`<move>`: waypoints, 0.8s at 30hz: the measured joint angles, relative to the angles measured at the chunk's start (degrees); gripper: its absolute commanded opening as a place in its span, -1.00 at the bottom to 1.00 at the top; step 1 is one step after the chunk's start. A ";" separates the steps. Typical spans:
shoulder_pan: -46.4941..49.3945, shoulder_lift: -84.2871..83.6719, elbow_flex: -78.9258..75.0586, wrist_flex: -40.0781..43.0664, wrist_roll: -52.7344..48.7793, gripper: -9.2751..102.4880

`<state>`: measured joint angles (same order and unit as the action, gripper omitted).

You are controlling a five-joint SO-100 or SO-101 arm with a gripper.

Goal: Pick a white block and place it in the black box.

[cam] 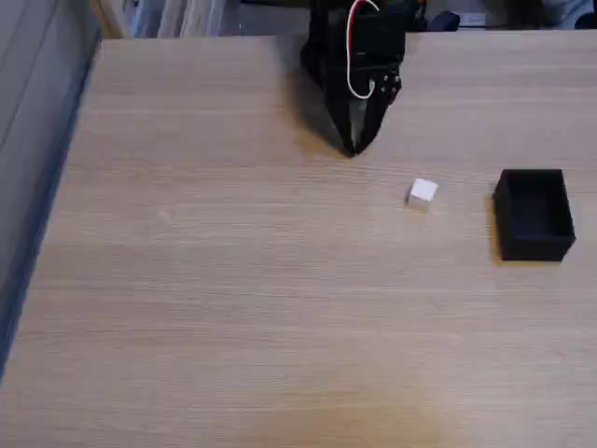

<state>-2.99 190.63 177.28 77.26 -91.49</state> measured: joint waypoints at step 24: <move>2.37 0.00 0.00 0.00 -0.35 -0.83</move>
<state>-0.62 190.63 177.28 77.26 -91.85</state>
